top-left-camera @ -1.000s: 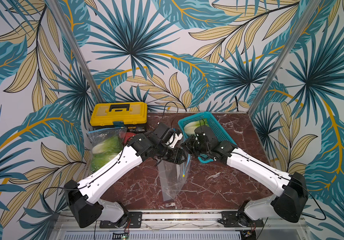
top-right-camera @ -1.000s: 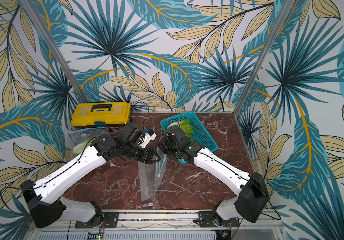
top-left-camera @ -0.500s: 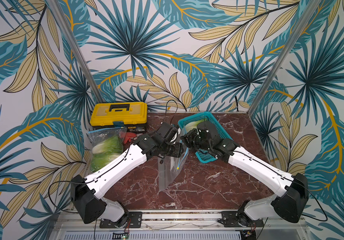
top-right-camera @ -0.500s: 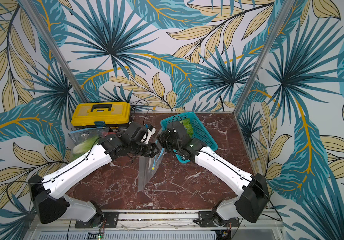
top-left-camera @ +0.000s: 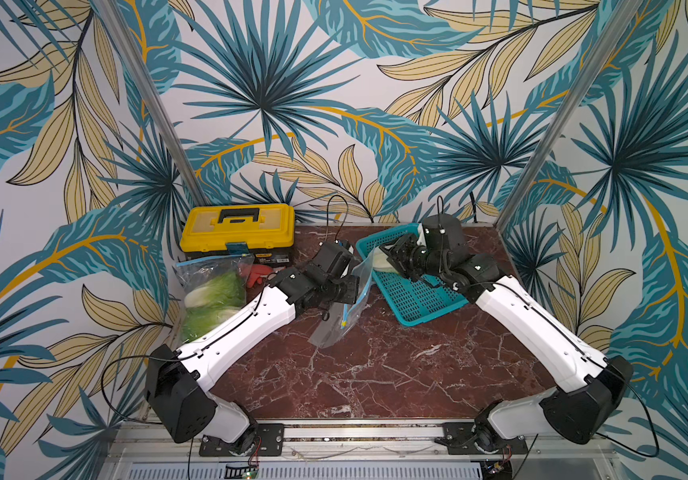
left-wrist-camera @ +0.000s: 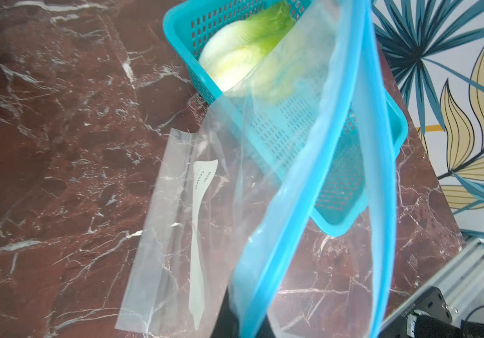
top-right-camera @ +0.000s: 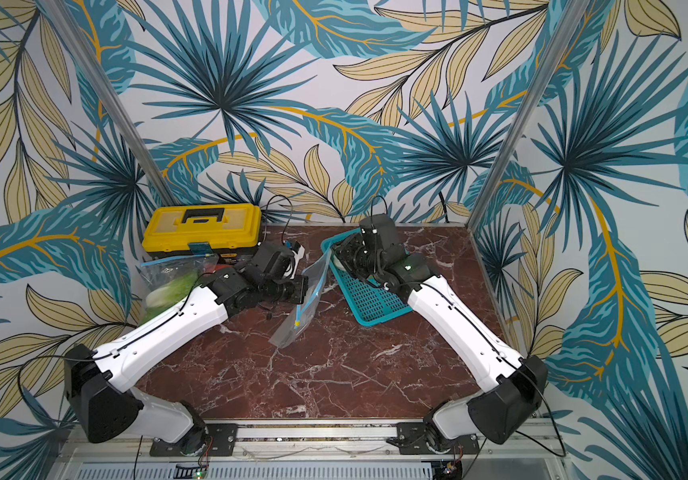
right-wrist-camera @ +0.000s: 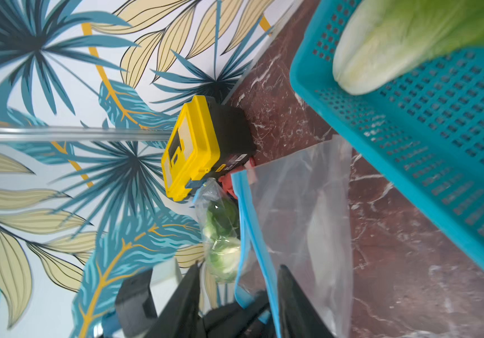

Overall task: Put the chinese cabbages into a zipper bag and zip it
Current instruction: Pick up the zipper food storage bag at the center of the board, then open the zipper of the food storage bag.

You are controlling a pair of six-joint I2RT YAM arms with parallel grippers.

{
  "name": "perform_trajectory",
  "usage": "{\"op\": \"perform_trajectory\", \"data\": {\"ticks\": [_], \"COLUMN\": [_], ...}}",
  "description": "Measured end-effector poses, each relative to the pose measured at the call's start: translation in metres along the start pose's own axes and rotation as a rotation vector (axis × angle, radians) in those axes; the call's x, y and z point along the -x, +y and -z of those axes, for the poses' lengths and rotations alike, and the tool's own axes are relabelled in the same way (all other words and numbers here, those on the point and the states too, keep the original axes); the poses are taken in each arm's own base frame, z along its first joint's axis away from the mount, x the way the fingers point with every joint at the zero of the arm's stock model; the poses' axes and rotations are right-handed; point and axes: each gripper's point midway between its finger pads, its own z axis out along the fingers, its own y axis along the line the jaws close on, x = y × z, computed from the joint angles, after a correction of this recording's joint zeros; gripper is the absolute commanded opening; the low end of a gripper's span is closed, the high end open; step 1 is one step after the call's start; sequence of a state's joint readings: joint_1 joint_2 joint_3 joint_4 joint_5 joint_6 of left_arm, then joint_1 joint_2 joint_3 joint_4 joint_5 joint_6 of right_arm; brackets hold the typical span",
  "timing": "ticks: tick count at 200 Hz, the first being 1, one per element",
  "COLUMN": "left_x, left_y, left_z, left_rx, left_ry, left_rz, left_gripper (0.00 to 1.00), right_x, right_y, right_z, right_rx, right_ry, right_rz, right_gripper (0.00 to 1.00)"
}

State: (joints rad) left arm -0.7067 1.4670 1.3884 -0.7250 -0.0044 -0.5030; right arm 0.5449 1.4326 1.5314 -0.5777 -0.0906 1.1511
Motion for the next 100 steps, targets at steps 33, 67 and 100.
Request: {"op": "perform_trajectory", "data": {"ticks": [33,67,100], "left_x": [0.014,0.028,0.024], "left_y": [-0.008,-0.02,-0.022], "left_z": [0.009,0.014,0.005], "left_rx": [-0.02,-0.051,-0.052], "left_ry": [-0.037,-0.065,-0.043], "left_rz": [0.008,0.008,0.004], "left_gripper": [0.0,0.0,0.0], "right_x": [-0.029,-0.051,-0.048], "right_y": [-0.024,-0.041,-0.038], "right_z": [-0.002,-0.028,-0.044], "right_rx": [-0.126,-0.223,-0.232], "right_ry": [0.082,0.159,0.162], "right_rz": [0.151,0.23,0.251], "right_gripper": [0.56,0.56,0.56]}}
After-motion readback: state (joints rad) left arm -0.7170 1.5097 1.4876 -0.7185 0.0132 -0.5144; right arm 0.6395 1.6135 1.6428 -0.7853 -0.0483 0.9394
